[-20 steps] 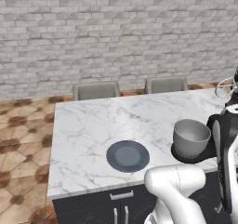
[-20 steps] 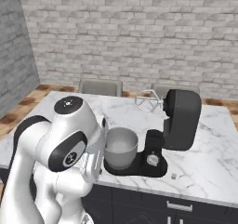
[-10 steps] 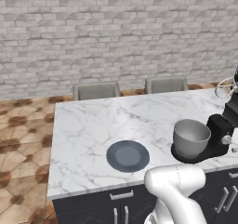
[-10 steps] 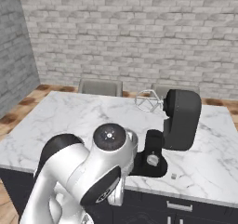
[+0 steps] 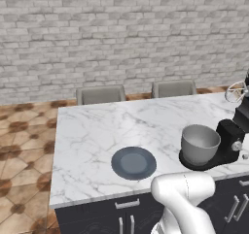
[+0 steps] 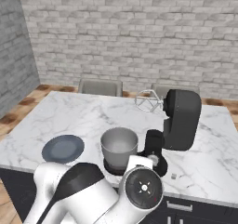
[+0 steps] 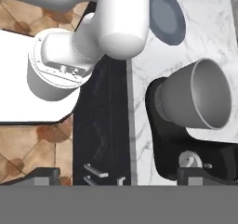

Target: Add butter and sugar cubes to the stand mixer bowl and then turn on the stand mixer to begin making frosting.

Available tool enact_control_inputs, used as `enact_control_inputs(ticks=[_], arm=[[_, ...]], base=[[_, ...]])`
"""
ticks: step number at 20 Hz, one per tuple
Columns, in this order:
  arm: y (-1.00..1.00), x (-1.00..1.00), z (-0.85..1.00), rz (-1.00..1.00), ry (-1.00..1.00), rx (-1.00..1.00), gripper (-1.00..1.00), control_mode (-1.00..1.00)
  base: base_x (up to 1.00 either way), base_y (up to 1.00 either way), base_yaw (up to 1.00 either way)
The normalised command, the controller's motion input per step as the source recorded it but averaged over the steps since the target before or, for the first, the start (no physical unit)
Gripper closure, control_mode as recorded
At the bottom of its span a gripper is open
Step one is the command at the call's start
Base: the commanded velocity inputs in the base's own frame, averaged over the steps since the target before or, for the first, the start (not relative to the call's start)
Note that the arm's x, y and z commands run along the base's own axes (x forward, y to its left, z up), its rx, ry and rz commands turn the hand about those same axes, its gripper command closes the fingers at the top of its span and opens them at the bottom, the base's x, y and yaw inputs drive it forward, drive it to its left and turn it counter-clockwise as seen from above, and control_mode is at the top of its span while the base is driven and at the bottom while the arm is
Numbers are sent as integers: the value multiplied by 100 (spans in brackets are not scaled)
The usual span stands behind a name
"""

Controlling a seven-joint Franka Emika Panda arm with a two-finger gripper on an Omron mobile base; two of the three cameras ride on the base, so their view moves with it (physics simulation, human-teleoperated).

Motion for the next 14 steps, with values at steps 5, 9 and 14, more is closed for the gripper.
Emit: enact_control_inputs(ticks=[5, 9, 14], arm=[[-41, 7, -16, -3, -3, 14, -100, -100], [-46, 49, -19, 0, -1, 21, -100, -100], [-38, 35, -29, 0, 0, 24, -100, -100]], base=[[0, 0, 0], [0, 0, 0], [0, 0, 0]])
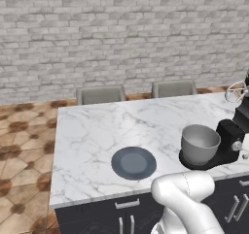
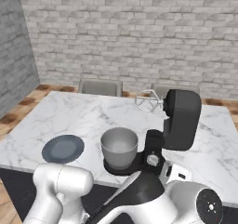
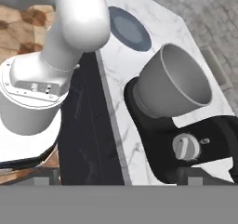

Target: Add butter and sugar cubes to the stand mixer bowl and then turn on the stand mixer to begin making frosting.

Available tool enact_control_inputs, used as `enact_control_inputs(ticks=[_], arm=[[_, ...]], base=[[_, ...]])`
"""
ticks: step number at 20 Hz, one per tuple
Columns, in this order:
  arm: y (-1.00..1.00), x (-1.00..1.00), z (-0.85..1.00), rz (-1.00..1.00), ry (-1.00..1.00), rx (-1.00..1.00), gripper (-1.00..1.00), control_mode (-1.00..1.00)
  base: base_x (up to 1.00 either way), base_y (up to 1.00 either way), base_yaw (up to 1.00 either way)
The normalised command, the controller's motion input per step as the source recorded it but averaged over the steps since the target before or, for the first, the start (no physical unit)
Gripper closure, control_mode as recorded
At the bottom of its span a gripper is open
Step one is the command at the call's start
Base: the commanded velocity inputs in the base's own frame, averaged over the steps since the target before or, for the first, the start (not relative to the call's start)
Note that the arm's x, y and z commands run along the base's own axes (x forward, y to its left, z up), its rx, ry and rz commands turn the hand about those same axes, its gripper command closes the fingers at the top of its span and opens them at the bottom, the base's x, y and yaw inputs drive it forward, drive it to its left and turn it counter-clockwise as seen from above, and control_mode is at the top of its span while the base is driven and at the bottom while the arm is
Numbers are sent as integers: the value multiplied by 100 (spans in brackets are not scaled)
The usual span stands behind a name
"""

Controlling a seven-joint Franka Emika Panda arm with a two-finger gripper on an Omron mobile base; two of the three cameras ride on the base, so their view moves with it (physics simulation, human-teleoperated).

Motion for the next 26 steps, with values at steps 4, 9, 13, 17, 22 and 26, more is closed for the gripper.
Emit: enact_control_inputs(ticks=[4, 9, 13, 17, 22, 26], arm=[[-24, 25, -32, 0, 0, 28, -100, -100], [-17, 33, -15, -1, 0, 31, -100, -100], [-15, 44, -5, -1, 0, 31, -100, -100], [-13, 47, -19, 0, 2, 24, -100, -100], [-2, 36, -40, 0, 3, 4, -100, -100], [0, 36, -31, 0, 4, 0, -100, -100]], base=[[0, 0, 0], [0, 0, 0], [0, 0, 0], [0, 0, 0], [0, 0, 0], [0, 0, 0]])
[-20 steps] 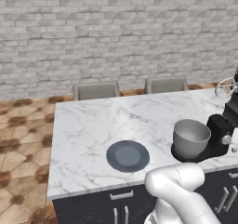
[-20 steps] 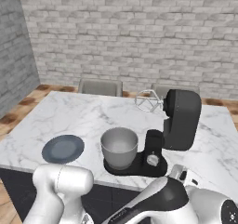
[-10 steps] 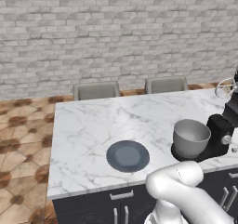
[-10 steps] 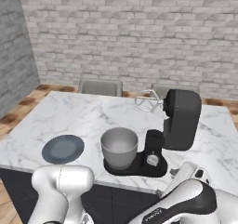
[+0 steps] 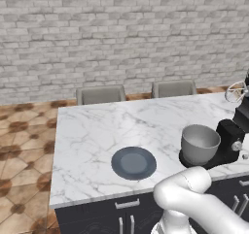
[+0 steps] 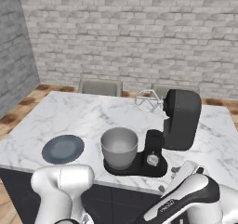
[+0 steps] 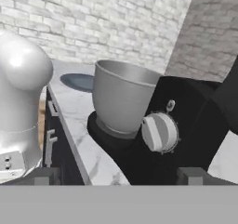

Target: Add butter and sugar cubes to the stand mixer bowl and then turn on the stand mixer to begin making frosting.

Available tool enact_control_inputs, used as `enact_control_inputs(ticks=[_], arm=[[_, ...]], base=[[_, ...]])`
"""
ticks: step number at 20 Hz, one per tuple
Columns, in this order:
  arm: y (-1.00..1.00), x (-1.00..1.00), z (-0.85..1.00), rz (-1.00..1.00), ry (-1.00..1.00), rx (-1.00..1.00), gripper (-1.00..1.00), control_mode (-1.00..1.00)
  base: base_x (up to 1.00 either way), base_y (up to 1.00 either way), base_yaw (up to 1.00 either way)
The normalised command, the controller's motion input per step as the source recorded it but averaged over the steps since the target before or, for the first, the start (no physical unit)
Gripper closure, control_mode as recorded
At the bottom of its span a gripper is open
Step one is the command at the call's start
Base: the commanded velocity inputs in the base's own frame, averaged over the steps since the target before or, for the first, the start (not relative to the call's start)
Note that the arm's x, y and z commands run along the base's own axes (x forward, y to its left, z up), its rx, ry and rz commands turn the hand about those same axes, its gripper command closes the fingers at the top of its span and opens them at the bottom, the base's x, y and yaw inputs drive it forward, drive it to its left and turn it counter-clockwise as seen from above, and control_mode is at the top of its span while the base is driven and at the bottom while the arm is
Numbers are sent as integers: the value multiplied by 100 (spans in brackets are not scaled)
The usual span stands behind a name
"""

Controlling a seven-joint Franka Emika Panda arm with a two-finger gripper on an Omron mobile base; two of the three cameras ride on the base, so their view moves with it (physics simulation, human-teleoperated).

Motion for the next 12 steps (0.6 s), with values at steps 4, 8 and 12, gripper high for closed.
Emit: enact_control_inputs(ticks=[4, 8, 12], arm=[[0, 46, -37, 1, 5, 0, -100, -100], [-1, 48, -42, 4, 5, 0, -100, -100], [-10, 42, -44, 6, 0, 0, -100, -100]], base=[[0, 0, 0], [0, 0, 0], [0, 0, 0]])
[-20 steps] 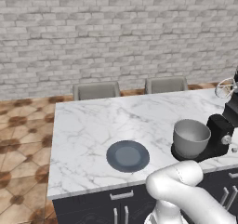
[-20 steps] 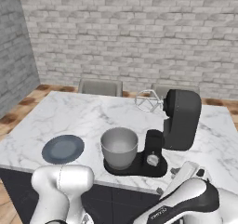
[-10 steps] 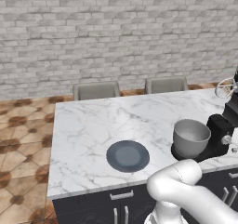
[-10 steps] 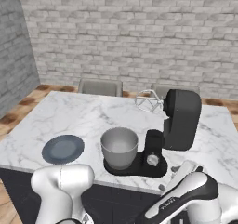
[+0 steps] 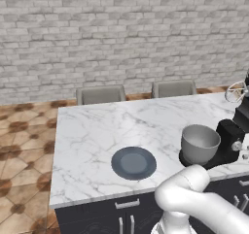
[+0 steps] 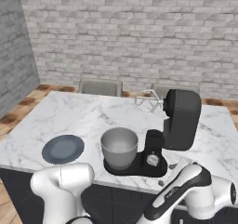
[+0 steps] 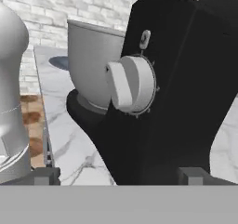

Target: Add butter and sugar cubes to the stand mixer bowl and then turn on the stand mixer to begin making frosting.

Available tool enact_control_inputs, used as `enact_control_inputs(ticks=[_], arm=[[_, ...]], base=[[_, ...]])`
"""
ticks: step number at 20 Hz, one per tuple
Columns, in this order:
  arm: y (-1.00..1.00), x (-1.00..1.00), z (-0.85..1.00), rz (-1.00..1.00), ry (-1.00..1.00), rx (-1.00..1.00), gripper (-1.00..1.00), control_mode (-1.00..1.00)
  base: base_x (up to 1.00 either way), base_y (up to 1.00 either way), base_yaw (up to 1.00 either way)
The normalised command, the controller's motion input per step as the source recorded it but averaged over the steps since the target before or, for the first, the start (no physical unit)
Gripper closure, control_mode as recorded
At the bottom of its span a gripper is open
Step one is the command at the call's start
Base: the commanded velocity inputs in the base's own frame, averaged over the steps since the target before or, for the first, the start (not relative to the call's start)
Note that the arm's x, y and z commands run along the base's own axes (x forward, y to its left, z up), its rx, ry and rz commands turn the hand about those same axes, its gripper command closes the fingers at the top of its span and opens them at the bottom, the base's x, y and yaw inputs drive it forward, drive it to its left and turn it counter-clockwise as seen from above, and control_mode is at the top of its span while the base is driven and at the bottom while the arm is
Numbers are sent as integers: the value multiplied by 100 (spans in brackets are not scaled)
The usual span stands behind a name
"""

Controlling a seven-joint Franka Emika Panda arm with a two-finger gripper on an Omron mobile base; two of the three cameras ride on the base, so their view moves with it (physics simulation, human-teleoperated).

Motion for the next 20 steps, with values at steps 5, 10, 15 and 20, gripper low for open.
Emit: enact_control_inputs(ticks=[5, 10, 15, 20], arm=[[-34, 31, -44, 8, -1, 0, -100, -100], [-34, 27, -32, 8, -1, 0, -100, -100], [-30, 32, -25, 9, 0, 1, -100, -100], [-28, 31, -27, 8, 0, 0, -100, -100]], base=[[0, 0, 0], [0, 0, 0], [0, 0, 0], [0, 0, 0]])
